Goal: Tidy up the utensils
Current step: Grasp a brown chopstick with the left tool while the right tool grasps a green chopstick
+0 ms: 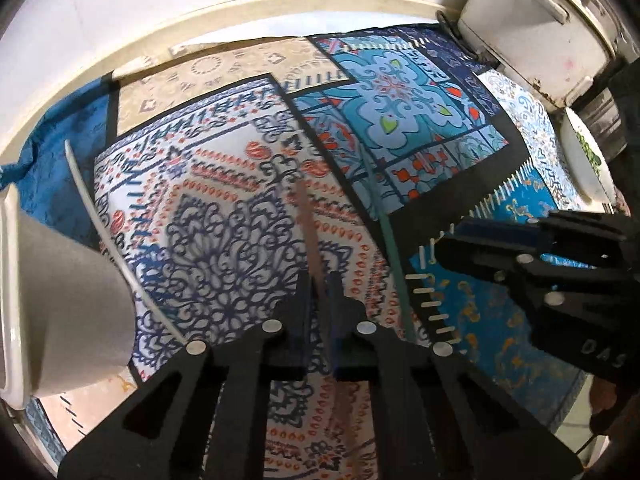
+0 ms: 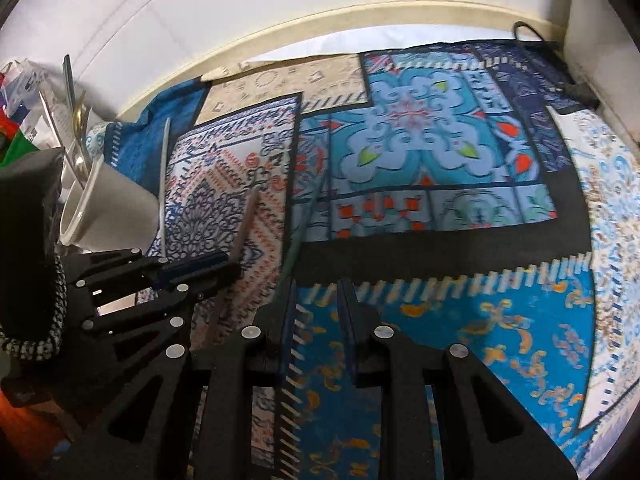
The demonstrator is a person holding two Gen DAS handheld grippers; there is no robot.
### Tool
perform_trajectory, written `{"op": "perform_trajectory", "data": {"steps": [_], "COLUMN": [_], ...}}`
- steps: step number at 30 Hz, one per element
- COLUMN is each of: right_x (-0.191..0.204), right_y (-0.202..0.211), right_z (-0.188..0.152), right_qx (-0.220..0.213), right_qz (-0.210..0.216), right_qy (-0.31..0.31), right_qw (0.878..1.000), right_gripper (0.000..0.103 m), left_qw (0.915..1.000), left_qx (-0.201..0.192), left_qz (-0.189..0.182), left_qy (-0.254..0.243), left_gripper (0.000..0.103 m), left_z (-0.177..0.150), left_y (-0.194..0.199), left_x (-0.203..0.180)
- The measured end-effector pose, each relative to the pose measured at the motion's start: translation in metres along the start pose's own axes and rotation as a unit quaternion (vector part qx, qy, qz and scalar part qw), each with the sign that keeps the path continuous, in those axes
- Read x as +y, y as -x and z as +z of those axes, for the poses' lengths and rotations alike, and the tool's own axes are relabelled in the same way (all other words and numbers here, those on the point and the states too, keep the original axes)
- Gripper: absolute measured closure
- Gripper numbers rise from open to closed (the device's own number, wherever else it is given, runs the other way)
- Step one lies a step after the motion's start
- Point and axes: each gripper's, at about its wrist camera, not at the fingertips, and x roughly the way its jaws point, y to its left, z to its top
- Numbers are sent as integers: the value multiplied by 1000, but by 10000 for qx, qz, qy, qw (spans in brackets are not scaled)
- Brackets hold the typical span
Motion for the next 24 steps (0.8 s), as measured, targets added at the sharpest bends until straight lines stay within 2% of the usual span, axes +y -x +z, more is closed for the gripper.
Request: {"op": "perform_trajectory", "data": {"steps": [6,12,17,24], "right_x": [20,38,44,40], "right_y": [-16,-22,-22,-23], "right_z": [6,4,-2,4], "right_qx": [130,-7,-102,2], "right_qz": [-56,-497,-801,-593], "right_qy": [220,509,911,1021], "right_qw": [9997,9975,9926,9930], "right_gripper": [84,84,92,96], "left_qw": [9998,9995,9995,9994], "left_qx": [81,160,150,189], "left_qz": [-54,-184,-233,24], "left_qy": [150,206,138,-274], "left_gripper": [99,98,98,98], "left_z": [-7,-7,-7,-4], "left_y": [6,8,9,6], "left_x": [20,25,26,14]}}
